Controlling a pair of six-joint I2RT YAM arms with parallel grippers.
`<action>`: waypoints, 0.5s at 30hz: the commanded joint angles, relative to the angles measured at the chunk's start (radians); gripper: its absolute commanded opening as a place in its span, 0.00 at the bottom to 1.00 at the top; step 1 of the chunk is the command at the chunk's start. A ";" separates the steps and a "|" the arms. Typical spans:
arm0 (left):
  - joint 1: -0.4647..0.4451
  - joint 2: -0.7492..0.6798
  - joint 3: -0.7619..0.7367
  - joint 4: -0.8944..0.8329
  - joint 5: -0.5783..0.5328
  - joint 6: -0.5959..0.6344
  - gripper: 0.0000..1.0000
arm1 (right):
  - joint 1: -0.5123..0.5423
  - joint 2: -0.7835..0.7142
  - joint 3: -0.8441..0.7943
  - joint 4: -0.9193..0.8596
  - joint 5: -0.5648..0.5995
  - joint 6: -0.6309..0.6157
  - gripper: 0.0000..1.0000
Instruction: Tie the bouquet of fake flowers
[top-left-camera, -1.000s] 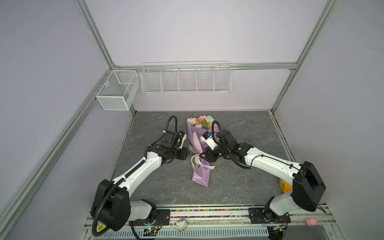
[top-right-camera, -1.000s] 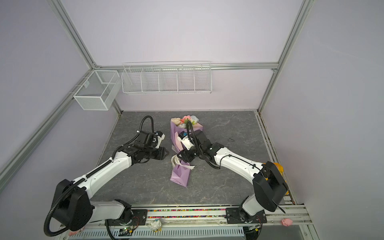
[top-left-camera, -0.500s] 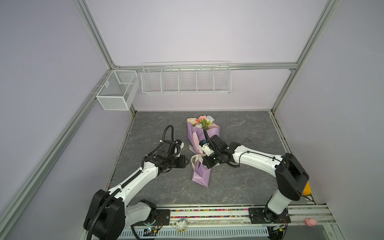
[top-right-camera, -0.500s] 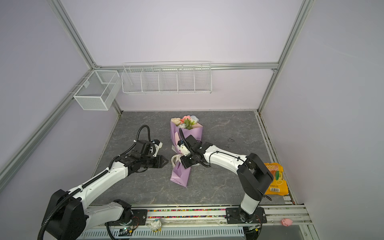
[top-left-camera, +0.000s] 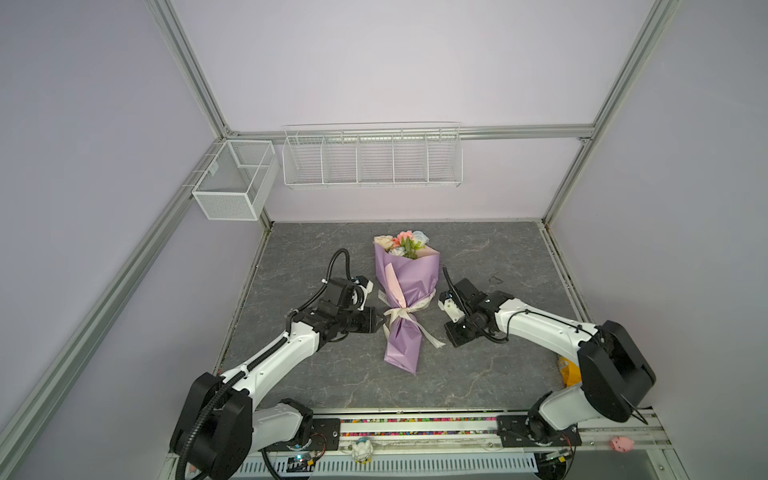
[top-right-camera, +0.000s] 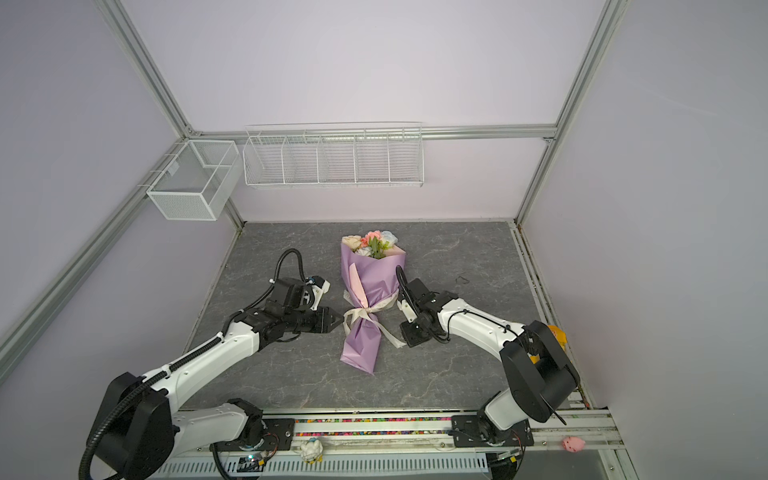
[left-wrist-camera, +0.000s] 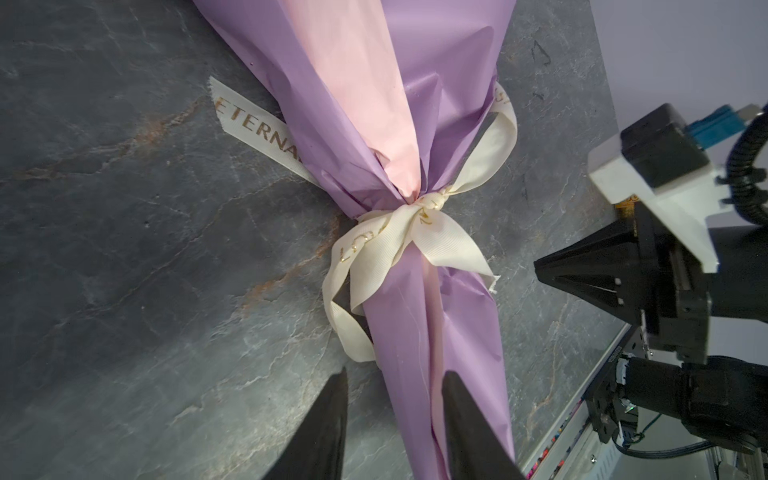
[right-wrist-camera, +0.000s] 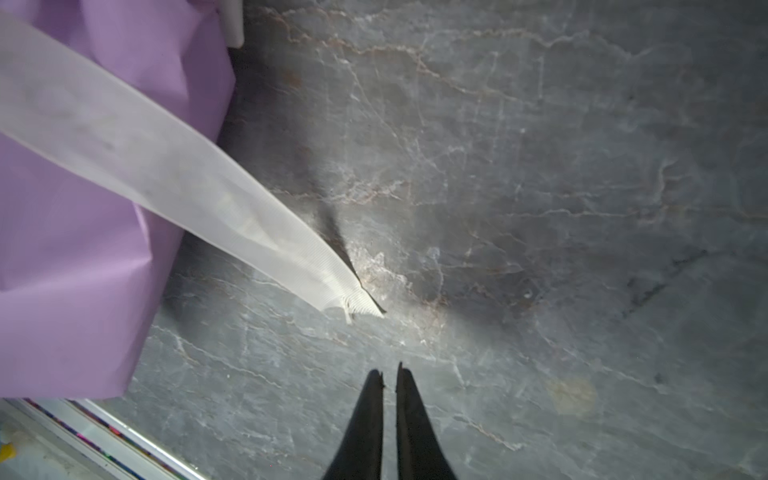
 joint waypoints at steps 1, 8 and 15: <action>-0.004 0.043 -0.016 0.057 0.034 -0.042 0.40 | 0.012 -0.058 0.004 0.101 -0.118 0.049 0.29; -0.057 0.109 -0.045 0.199 0.120 -0.117 0.39 | 0.069 0.031 0.114 0.230 -0.221 0.135 0.52; -0.171 0.249 -0.056 0.365 0.122 -0.216 0.16 | 0.077 0.157 0.135 0.241 -0.229 0.147 0.51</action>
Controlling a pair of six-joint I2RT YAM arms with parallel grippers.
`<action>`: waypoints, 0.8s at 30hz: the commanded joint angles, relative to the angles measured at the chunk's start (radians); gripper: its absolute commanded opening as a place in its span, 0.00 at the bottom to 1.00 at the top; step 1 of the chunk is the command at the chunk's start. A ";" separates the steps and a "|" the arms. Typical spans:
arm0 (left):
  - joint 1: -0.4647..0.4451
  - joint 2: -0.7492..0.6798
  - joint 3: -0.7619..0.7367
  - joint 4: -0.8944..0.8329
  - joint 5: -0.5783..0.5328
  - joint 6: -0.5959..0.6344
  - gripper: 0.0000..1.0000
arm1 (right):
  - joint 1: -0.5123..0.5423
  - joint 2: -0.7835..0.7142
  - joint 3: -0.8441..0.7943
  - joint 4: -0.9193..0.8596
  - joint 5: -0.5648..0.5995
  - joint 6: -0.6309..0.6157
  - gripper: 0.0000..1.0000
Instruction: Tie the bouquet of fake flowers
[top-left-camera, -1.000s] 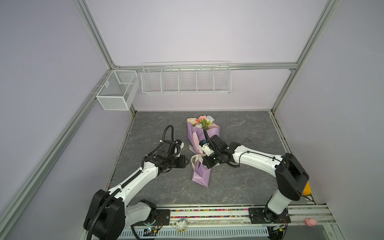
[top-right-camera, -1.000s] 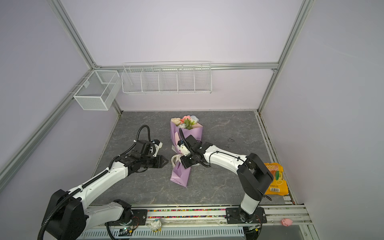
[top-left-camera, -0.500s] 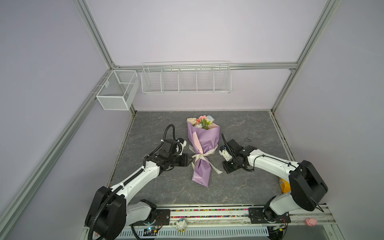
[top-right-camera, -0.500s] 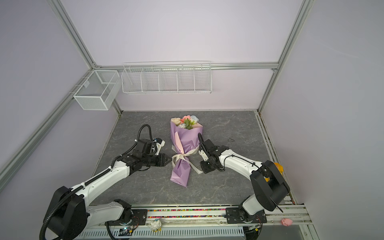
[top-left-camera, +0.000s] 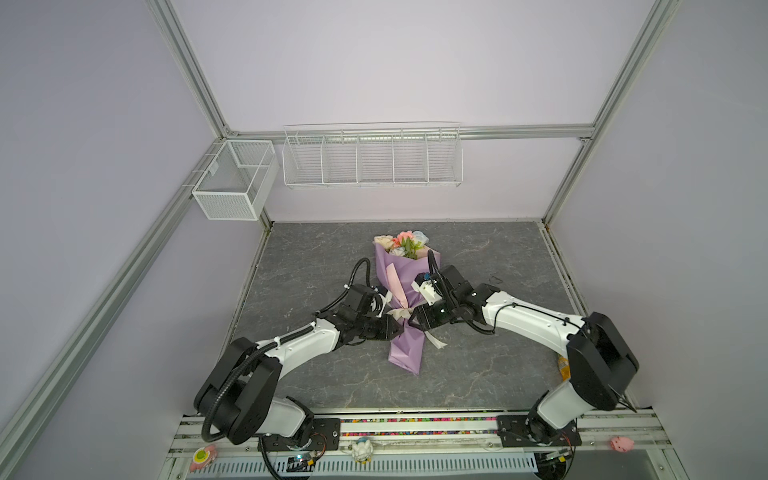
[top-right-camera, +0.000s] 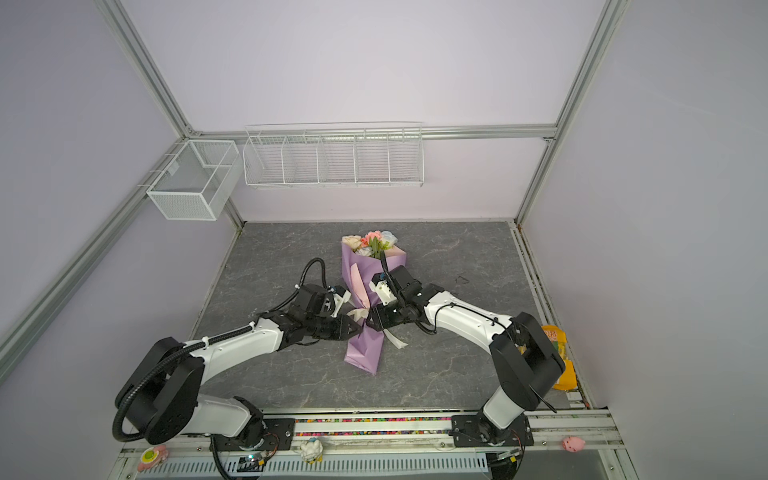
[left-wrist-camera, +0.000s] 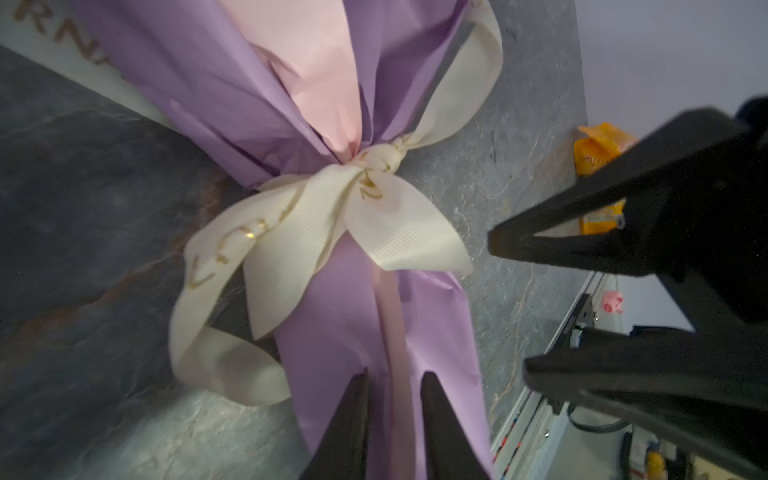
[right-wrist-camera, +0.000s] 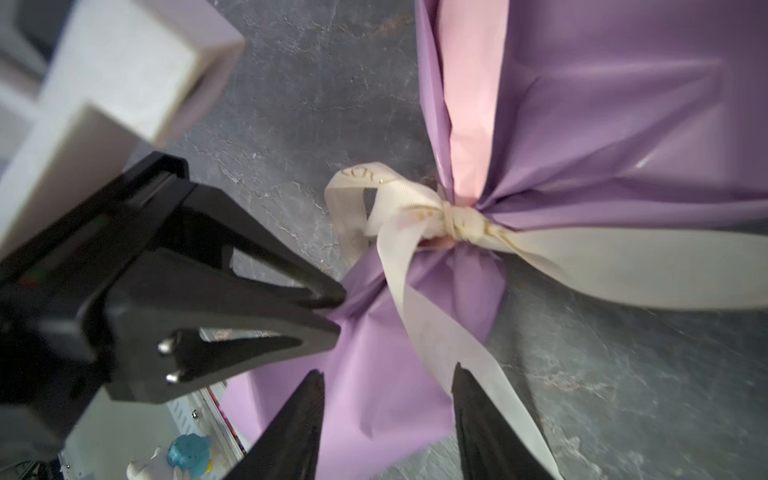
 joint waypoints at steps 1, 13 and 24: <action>-0.042 0.065 -0.016 0.135 0.014 -0.070 0.15 | 0.002 0.040 -0.020 -0.018 0.014 0.023 0.51; -0.103 0.037 0.059 0.065 -0.127 -0.041 0.31 | -0.055 -0.077 -0.255 0.016 0.086 0.089 0.49; 0.016 -0.404 0.044 -0.285 -0.470 0.042 0.41 | -0.063 -0.194 -0.319 0.130 -0.103 0.201 0.52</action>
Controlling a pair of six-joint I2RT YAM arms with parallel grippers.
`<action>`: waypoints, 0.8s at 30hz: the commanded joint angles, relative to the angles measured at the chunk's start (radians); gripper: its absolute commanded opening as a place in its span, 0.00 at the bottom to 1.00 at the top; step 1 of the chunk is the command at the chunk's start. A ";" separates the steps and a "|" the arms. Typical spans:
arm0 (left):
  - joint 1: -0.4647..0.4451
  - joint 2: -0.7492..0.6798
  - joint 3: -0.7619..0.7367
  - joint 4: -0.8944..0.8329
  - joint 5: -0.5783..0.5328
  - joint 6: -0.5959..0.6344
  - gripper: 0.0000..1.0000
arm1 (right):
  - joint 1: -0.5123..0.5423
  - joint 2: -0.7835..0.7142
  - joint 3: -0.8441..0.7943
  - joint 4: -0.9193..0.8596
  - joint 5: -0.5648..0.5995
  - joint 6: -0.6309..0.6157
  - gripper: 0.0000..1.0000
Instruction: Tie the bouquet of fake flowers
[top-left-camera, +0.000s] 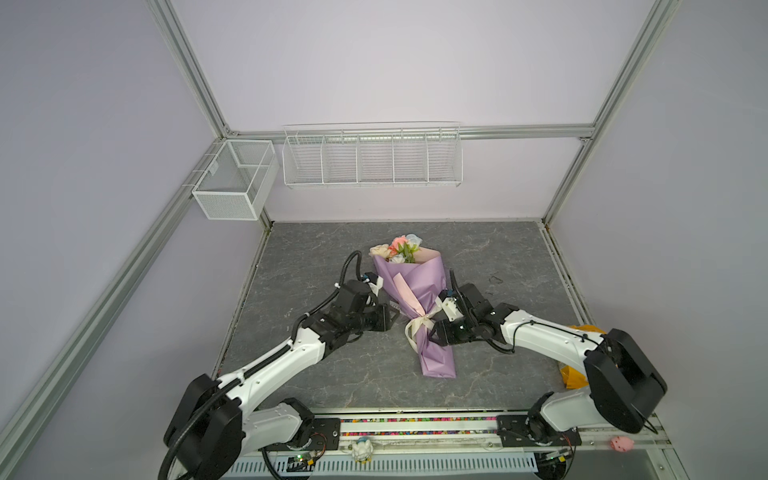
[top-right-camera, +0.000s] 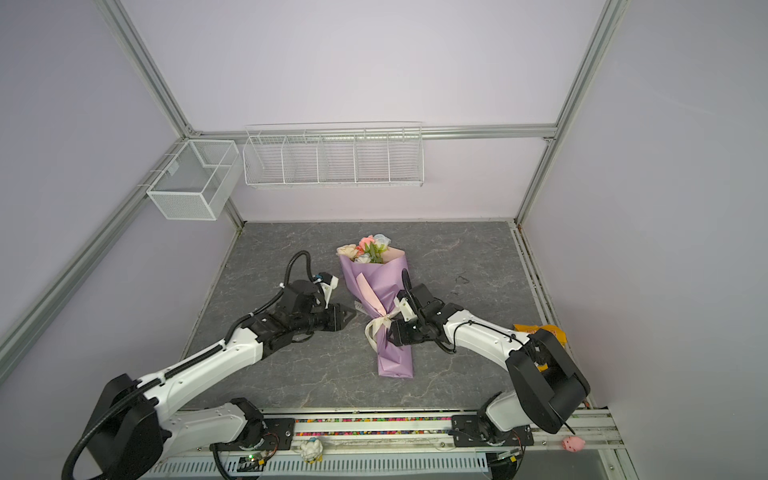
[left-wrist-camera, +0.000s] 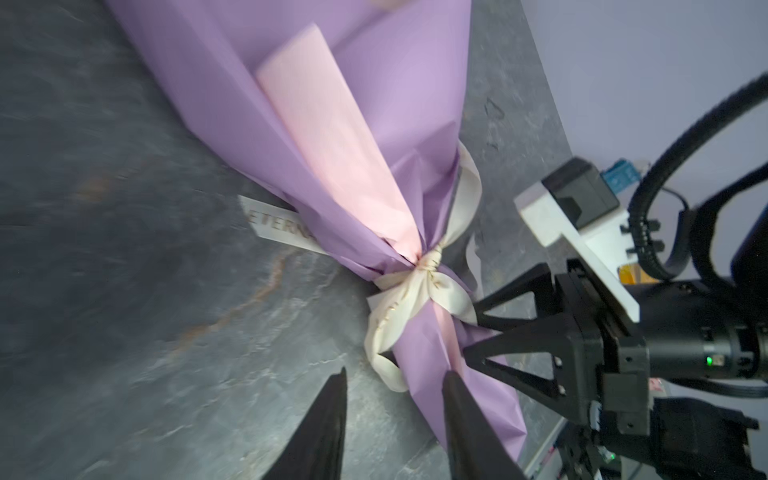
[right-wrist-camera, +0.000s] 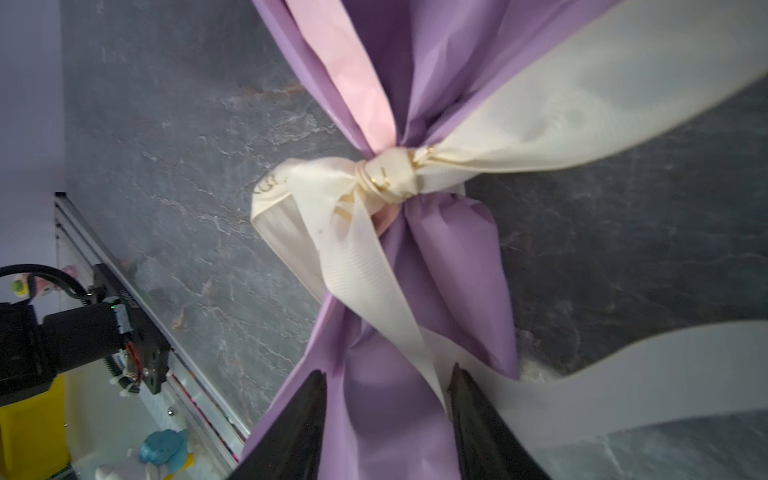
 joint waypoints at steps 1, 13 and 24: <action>0.036 -0.124 -0.009 -0.123 -0.157 0.042 0.43 | 0.006 -0.003 -0.031 0.077 -0.111 0.090 0.52; 0.185 -0.226 0.003 -0.220 -0.126 0.098 0.48 | 0.046 -0.075 -0.006 0.113 -0.081 0.129 0.52; 0.417 -0.166 -0.034 -0.124 -0.486 0.134 0.89 | -0.200 -0.502 -0.185 0.230 1.097 -0.316 0.89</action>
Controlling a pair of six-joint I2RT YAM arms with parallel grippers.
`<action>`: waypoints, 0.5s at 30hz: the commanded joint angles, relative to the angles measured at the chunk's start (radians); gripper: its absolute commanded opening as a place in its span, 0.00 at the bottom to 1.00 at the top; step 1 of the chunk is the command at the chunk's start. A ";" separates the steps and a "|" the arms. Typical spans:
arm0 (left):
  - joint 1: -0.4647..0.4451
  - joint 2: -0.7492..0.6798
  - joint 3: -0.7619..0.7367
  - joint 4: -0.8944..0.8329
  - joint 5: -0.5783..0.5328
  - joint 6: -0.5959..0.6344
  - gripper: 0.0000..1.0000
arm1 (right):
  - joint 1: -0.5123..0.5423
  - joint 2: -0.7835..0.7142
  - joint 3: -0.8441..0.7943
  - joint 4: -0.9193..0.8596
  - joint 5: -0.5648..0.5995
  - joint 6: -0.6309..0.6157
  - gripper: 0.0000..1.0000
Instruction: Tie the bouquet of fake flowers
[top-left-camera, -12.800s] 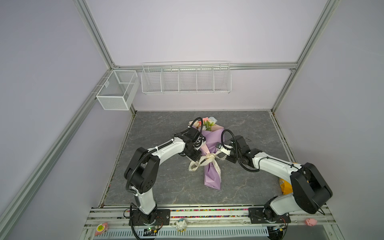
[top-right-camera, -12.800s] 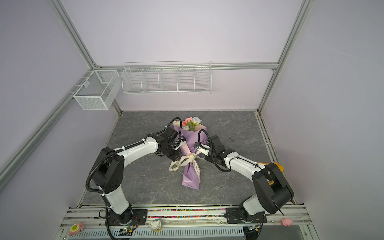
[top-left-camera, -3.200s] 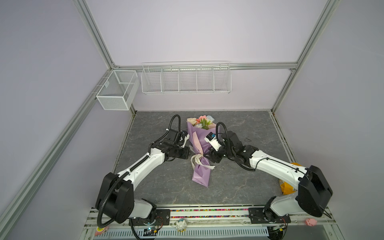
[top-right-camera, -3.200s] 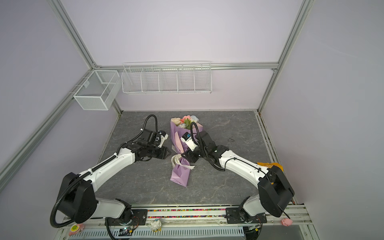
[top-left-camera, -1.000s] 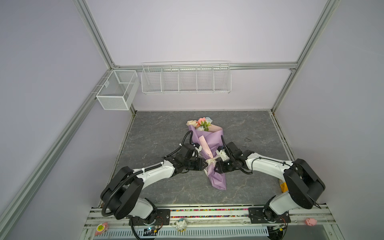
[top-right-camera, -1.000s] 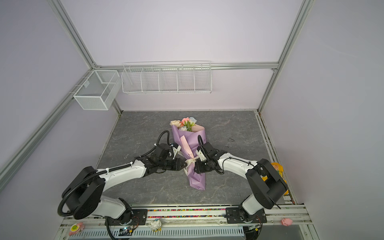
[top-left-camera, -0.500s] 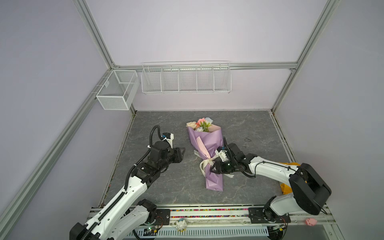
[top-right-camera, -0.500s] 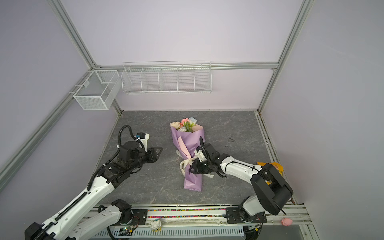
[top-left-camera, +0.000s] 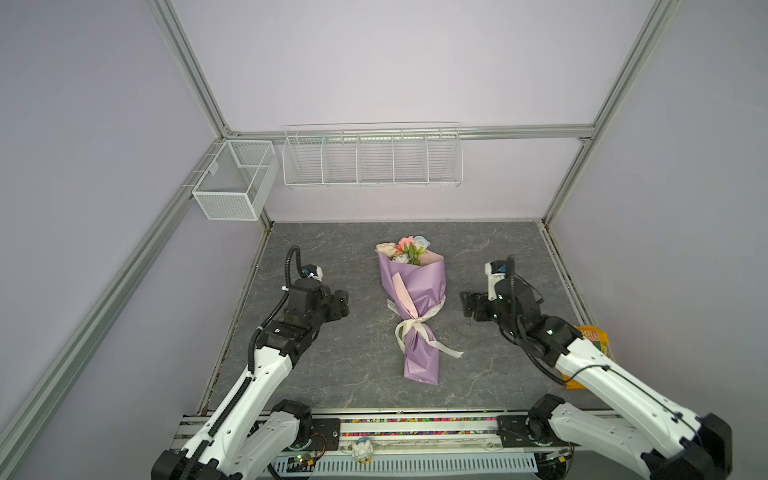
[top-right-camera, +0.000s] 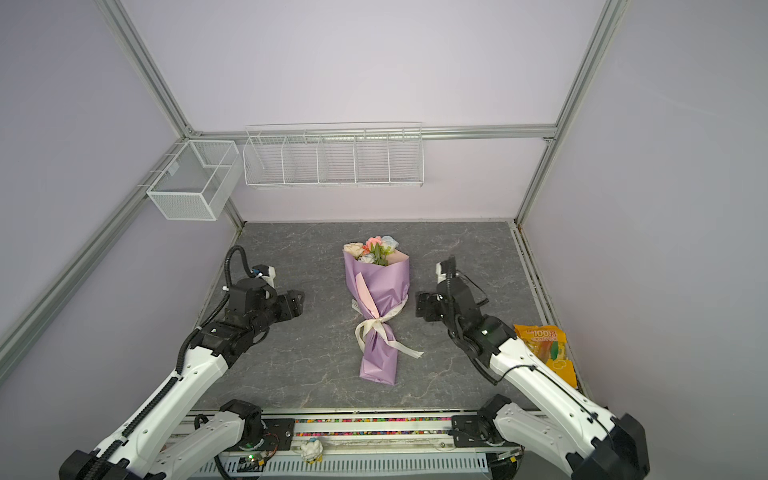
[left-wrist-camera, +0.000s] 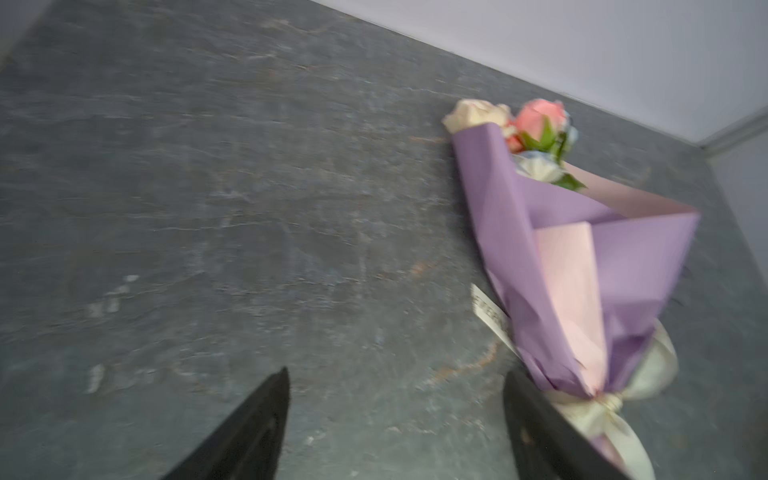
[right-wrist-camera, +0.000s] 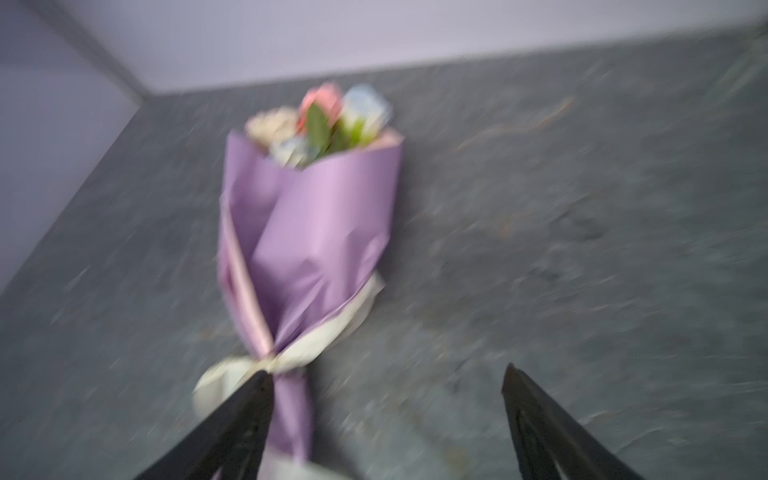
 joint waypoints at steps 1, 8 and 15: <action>0.087 0.030 -0.027 0.071 -0.208 0.028 0.90 | -0.154 0.040 -0.170 0.280 0.292 -0.229 0.89; 0.154 0.159 -0.211 0.544 -0.410 0.265 0.94 | -0.404 0.435 -0.209 0.697 0.111 -0.345 0.89; 0.184 0.354 -0.247 0.841 -0.271 0.372 0.95 | -0.508 0.547 -0.273 0.963 -0.264 -0.437 0.91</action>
